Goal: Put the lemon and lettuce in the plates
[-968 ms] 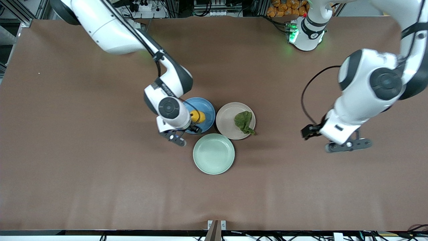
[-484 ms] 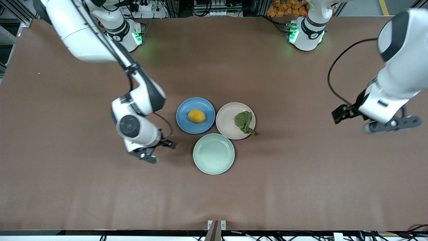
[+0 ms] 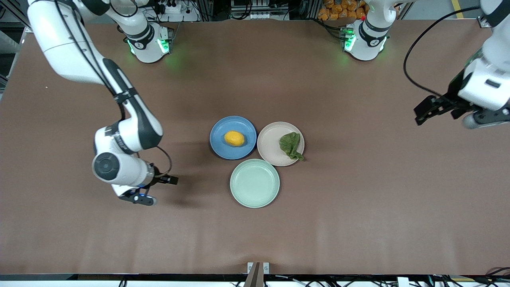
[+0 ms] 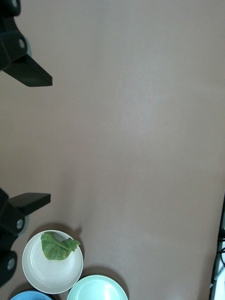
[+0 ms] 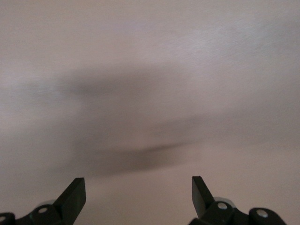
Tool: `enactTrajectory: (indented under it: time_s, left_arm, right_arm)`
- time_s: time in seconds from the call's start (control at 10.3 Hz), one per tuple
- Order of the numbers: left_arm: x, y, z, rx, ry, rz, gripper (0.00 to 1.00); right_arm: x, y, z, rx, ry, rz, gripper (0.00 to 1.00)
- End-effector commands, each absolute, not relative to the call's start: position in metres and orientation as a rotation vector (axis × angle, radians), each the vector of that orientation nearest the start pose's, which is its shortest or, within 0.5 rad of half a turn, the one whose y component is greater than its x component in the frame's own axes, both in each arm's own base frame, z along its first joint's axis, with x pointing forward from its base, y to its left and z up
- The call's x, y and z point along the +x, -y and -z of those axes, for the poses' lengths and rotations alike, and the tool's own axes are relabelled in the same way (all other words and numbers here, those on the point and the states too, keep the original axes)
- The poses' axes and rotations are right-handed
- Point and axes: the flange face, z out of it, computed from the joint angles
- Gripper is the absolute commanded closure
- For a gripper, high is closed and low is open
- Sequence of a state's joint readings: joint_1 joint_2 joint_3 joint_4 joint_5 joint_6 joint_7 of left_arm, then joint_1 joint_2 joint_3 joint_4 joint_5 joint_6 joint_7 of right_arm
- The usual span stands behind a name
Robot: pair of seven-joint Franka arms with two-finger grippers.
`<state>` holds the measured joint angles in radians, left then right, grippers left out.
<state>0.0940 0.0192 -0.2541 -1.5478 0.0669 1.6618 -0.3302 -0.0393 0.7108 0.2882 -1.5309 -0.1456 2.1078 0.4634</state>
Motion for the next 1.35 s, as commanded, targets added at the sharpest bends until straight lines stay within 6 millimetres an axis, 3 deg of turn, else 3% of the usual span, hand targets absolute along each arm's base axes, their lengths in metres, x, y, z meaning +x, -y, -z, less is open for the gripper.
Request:
enactTrajectory:
  time_s: [0.0,0.29,0.58,0.87,1.06,1.26]
  left_arm:
    - [0.541,0.082,-0.654,-3.102,0.223,0.178,0.00]
    - [0.533,0.087,-0.653,-3.097,0.168,0.111,0.00]
    - [0.530,0.078,-0.652,-3.127,-0.076,0.049,0.00]
    - [0.526,0.063,-0.653,-3.162,-0.197,0.006,0.00]
    - [0.526,0.062,-0.655,-3.164,-0.171,0.013,0.00]
    - [0.524,0.062,-0.659,-3.164,-0.169,0.023,0.00]
  right_arm:
    - [0.668,-0.134,-0.242,-3.123,-0.231,-0.189,0.00]
    - [0.652,-0.133,-0.265,-3.147,-0.169,-0.172,0.00]
    - [0.623,-0.102,-0.289,-3.174,-0.068,-0.186,0.00]
    - [0.591,-0.102,-0.310,-3.203,-0.023,-0.182,0.00]
    - [0.577,-0.108,-0.330,-3.223,0.006,-0.147,0.00]
    - [0.577,-0.106,-0.350,-3.229,0.066,-0.097,0.00]
